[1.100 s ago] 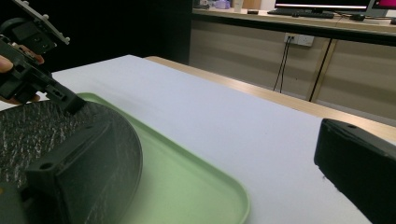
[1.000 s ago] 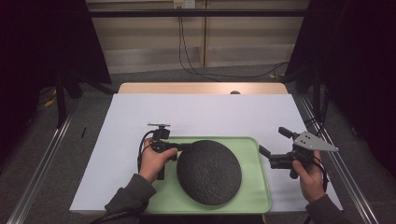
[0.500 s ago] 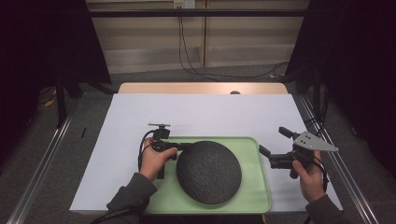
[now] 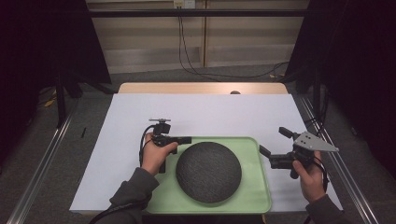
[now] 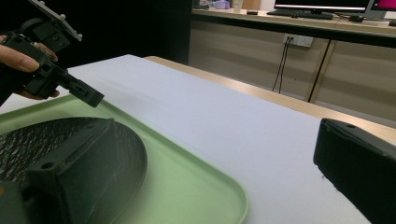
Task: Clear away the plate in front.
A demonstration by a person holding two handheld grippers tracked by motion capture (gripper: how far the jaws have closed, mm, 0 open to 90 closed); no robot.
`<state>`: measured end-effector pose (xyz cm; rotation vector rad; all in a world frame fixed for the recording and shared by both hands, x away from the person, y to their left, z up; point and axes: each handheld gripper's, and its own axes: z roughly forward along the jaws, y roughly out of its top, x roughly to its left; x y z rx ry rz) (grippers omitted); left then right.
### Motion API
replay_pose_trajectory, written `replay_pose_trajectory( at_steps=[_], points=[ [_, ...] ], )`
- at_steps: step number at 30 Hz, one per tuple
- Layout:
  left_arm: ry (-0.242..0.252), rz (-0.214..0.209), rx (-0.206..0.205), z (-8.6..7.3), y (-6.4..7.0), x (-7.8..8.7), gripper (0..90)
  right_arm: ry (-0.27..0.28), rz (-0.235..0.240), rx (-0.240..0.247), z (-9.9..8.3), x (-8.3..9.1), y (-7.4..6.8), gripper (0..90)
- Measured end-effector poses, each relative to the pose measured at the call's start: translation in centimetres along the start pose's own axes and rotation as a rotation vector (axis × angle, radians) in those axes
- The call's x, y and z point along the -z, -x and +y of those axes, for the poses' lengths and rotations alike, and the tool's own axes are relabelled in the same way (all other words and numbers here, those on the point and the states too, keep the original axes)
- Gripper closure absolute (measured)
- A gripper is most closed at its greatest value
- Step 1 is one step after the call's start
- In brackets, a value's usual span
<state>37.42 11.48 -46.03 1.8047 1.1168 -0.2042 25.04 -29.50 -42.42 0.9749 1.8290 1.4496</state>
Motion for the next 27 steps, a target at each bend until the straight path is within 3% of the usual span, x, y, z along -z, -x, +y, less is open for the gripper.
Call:
replay_pose_trajectory(
  at_steps=[8, 10, 15, 19, 20, 23, 27],
  points=[
    [0.042, 0.012, -0.004, 0.3, 0.2, 0.6, 69.8, 0.001, -0.001, 0.005, 0.0, 0.0, 0.0, 0.0],
    [0.058, -0.004, 0.007, 0.3, 0.3, 0.8, 64.4, -0.002, -0.003, -0.002, 0.0, 0.0, 0.0, 0.0],
    [0.089, -0.005, -0.012, 0.3, 0.4, 1.0, 49.5, -0.005, 0.003, 0.001, 0.0, 0.0, 0.0, 0.0],
    [0.108, -0.007, -0.021, 0.3, 0.5, 1.2, 44.0, -0.005, 0.001, 0.005, 0.0, 0.0, 0.1, 0.0],
    [0.127, -0.018, -0.043, 0.2, 0.4, 1.3, 37.7, 0.001, -0.003, -0.006, 0.0, 0.0, 0.0, 0.1],
    [0.133, -0.015, -0.032, 0.1, 0.5, 1.3, 32.9, 0.003, 0.0, -0.002, 0.0, 0.1, 0.1, 0.1],
    [0.139, -0.028, -0.072, 0.0, 0.7, 1.4, 25.2, -0.001, -0.001, 0.002, 0.0, 0.1, 0.2, 0.1]
  ],
)
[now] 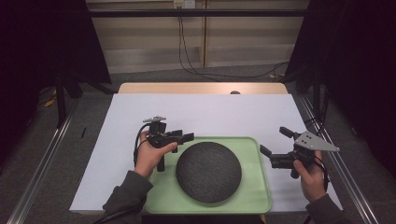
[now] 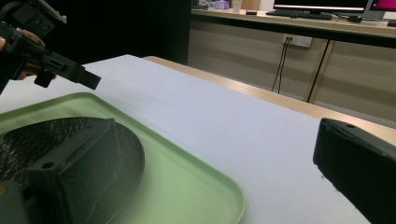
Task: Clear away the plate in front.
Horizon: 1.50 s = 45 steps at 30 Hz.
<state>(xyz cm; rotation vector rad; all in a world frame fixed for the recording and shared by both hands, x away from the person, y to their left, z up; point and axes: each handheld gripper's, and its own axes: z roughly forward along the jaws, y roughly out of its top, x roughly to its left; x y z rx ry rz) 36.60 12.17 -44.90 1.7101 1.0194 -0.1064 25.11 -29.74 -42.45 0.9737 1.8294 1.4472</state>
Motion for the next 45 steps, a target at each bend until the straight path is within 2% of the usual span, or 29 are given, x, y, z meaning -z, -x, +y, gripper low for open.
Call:
replay_pose_trajectory(
  at_steps=[3, 4, 5, 8, 12, 15, 19, 23, 25, 31, 37, 45],
  points=[
    [0.006, -0.004, -0.028, 0.1, 0.1, 0.2, 19.9, -0.001, -0.007, 0.001, 0.0, 0.1, 0.0, 0.1],
    [0.023, -0.004, -0.031, 0.2, 0.1, 0.3, 18.8, -0.004, -0.013, 0.002, 0.0, 0.1, 0.1, 0.2],
    [0.027, 0.0, -0.05, 0.3, 0.1, 0.5, 17.2, -0.009, -0.006, 0.007, -0.1, 0.2, 0.2, 0.2],
    [0.043, -0.002, -0.052, 0.5, 0.1, 0.9, 13.3, 0.01, -0.016, -0.01, 0.1, 0.5, 0.1, 0.1],
    [0.055, -0.002, -0.044, 0.6, 0.2, 1.5, 11.8, 0.001, -0.028, -0.007, 0.1, 0.6, 0.1, 0.0],
    [0.058, -0.014, -0.056, 0.5, 0.0, 2.4, 10.4, 0.001, -0.021, -0.022, 0.0, 0.8, 0.3, 0.0],
    [0.081, -0.015, -0.046, 0.4, -0.2, 3.0, 9.3, -0.004, -0.031, -0.013, -0.1, 0.9, 0.6, 0.0],
    [0.087, -0.018, -0.058, 0.2, -0.5, 3.6, 6.2, -0.003, -0.026, -0.01, -0.1, 0.9, 0.5, 0.0],
    [0.084, -0.022, -0.089, 0.0, -0.7, 4.1, 6.0, -0.005, -0.024, -0.01, -0.1, 0.9, 0.4, 0.0],
    [0.084, -0.026, -0.114, -0.1, -0.9, 4.9, 5.2, -0.009, -0.024, -0.005, -0.1, 0.9, 0.4, 0.0],
    [0.106, -0.047, -0.112, -0.1, -1.2, 5.9, 5.6, -0.018, -0.032, -0.005, -0.2, 0.9, 0.4, 0.1],
    [0.11, -0.027, -0.13, -0.7, -1.7, 6.9, 5.4, -0.024, -0.03, 0.001, -0.3, 0.9, 0.4, 0.1]
  ],
)
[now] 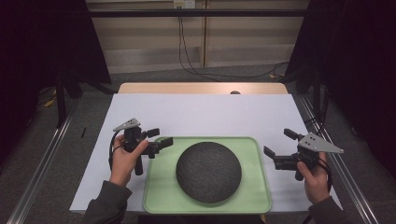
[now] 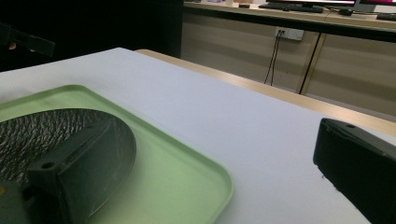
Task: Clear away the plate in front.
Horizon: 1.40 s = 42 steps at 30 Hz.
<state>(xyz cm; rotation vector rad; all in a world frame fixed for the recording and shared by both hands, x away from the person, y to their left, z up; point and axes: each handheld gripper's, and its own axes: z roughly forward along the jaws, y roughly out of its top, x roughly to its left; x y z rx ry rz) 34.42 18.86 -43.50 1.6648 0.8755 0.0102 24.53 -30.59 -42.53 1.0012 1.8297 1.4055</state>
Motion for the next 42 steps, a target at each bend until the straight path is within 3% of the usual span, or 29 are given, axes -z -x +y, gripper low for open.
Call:
replay_pose_trajectory(
  at_steps=[4, 9, 27, 39, 42],
  points=[
    [-0.008, 0.015, -0.02, -0.1, -0.3, 0.7, 5.3, -0.001, 0.003, 0.001, 0.0, 0.0, 0.0, 0.0],
    [0.019, 0.023, -0.028, 0.0, -0.5, 1.8, 5.2, -0.006, 0.0, 0.001, 0.0, 0.1, 0.0, 0.0],
    [0.046, 0.086, -0.007, -1.6, -1.8, 4.4, 5.1, -0.008, 0.002, -0.005, -0.2, 0.1, 0.0, 0.0],
    [0.043, 0.115, -0.037, -2.5, -2.3, 6.2, 4.9, -0.014, 0.003, -0.001, -0.2, 0.1, 0.0, 0.0],
    [0.053, 0.154, -0.025, -2.8, -2.2, 6.6, 4.8, -0.016, 0.0, 0.0, -0.2, 0.1, -0.1, 0.0]
  ],
)
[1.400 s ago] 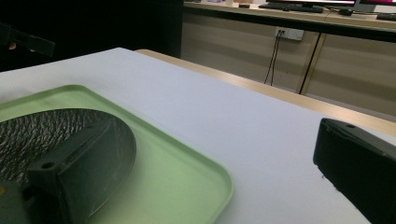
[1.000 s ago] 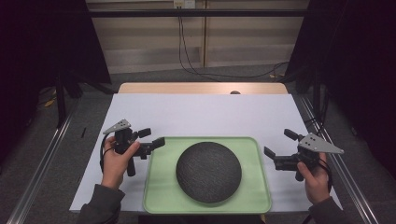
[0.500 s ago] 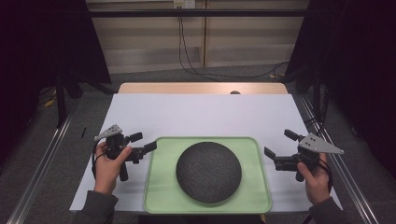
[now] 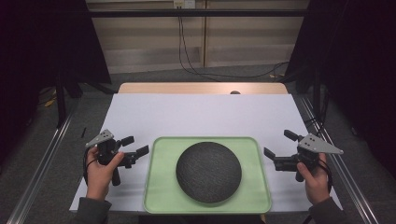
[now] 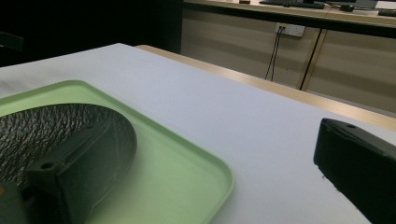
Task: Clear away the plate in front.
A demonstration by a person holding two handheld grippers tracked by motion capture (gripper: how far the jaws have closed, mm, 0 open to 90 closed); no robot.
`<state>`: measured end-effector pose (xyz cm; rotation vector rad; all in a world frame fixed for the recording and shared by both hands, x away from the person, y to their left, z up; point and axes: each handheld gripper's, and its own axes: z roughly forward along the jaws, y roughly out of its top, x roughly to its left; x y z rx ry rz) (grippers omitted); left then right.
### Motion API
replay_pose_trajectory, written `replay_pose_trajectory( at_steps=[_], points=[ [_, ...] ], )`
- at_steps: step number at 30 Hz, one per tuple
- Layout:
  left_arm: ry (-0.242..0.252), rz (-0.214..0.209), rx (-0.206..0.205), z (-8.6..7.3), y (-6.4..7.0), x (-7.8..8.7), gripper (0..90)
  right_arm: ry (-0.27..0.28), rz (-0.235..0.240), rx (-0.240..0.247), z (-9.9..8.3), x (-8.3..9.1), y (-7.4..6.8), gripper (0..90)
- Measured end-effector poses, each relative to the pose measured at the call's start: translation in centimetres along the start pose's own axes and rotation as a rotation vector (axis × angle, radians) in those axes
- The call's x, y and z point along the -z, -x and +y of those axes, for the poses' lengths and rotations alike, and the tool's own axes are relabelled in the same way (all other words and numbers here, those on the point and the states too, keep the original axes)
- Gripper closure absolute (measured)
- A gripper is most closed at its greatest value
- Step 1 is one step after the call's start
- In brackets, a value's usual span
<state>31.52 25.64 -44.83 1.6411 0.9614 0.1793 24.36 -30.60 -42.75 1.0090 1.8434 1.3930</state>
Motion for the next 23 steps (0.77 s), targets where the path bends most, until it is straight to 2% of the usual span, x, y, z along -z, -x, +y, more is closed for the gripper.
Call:
replay_pose_trajectory(
  at_steps=[2, 8, 13, 17, 22, 23],
  points=[
    [-0.005, -0.003, -0.004, -0.1, -0.1, 0.2, 4.7, -0.004, 0.009, 0.002, 0.0, 0.0, 0.0, 0.0],
    [0.011, 0.022, -0.017, -0.3, -0.4, 1.0, 4.6, -0.007, 0.008, 0.009, -0.1, 0.0, 0.0, 0.0],
    [0.008, 0.034, -0.024, -0.6, -0.4, 0.9, 4.6, -0.009, 0.01, 0.01, -0.1, -0.1, -0.1, 0.0],
    [0.007, 0.042, -0.048, -0.6, -0.6, 1.1, 4.6, -0.017, 0.009, 0.011, -0.2, -0.1, -0.1, 0.0],
    [0.021, 0.046, -0.052, -0.8, -0.8, 1.3, 3.9, -0.037, 0.008, 0.0, -0.4, -0.2, 0.1, 0.0],
    [0.02, 0.03, -0.055, -0.7, -0.9, 1.3, 4.0, -0.042, 0.009, -0.001, -0.5, -0.2, 0.1, 0.0]
  ],
)
